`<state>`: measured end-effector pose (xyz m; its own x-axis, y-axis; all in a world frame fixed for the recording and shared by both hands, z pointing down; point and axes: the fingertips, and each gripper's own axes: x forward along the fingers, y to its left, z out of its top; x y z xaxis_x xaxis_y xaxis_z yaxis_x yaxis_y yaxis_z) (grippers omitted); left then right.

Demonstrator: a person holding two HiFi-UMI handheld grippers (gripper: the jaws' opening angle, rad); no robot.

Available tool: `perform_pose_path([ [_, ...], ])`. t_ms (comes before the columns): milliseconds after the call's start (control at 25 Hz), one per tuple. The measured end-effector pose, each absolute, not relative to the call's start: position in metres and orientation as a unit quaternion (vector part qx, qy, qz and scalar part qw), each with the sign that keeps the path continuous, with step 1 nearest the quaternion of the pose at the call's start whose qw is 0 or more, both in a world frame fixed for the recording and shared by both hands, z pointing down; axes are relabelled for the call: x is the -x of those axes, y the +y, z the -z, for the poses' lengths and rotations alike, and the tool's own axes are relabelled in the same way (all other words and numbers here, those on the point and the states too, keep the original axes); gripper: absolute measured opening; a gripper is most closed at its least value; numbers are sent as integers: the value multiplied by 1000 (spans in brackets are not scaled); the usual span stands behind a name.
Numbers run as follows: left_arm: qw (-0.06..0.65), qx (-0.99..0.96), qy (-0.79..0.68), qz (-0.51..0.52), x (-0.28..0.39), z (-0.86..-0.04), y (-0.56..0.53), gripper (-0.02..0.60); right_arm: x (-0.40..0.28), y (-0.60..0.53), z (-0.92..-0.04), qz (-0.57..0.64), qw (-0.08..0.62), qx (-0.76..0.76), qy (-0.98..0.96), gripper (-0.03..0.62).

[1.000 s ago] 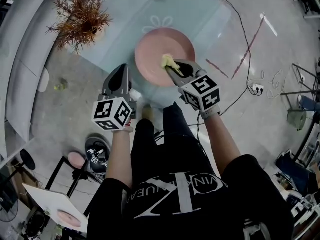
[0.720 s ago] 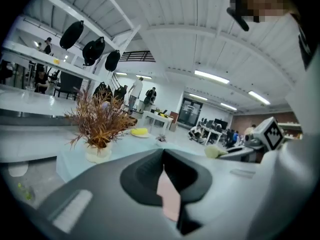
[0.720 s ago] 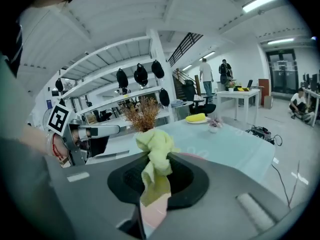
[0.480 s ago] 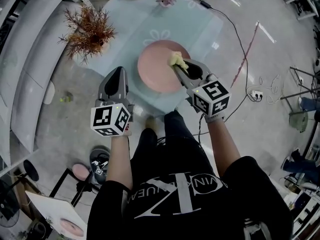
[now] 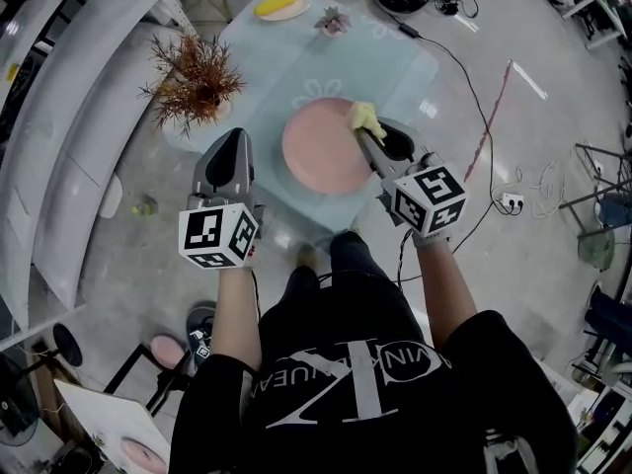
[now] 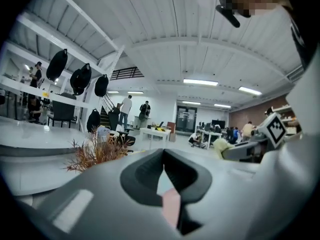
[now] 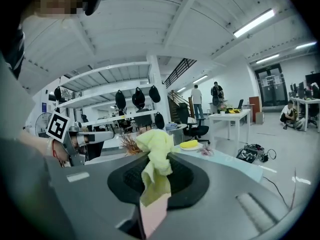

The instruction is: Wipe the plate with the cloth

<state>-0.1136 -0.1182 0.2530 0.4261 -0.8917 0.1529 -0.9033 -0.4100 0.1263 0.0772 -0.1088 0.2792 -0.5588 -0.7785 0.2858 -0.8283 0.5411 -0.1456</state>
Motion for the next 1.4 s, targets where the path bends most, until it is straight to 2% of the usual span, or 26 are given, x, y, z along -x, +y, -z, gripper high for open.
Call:
perform_pose_path([
  [520, 28, -845, -534, -21, 107, -195, -122, 0, -92, -110, -227, -100, 59, -470, -875, 75],
  [1400, 6, -827, -562, 0, 128, -155, -114, 0, -108, -110, -174, -58, 6, -495, -867, 75],
])
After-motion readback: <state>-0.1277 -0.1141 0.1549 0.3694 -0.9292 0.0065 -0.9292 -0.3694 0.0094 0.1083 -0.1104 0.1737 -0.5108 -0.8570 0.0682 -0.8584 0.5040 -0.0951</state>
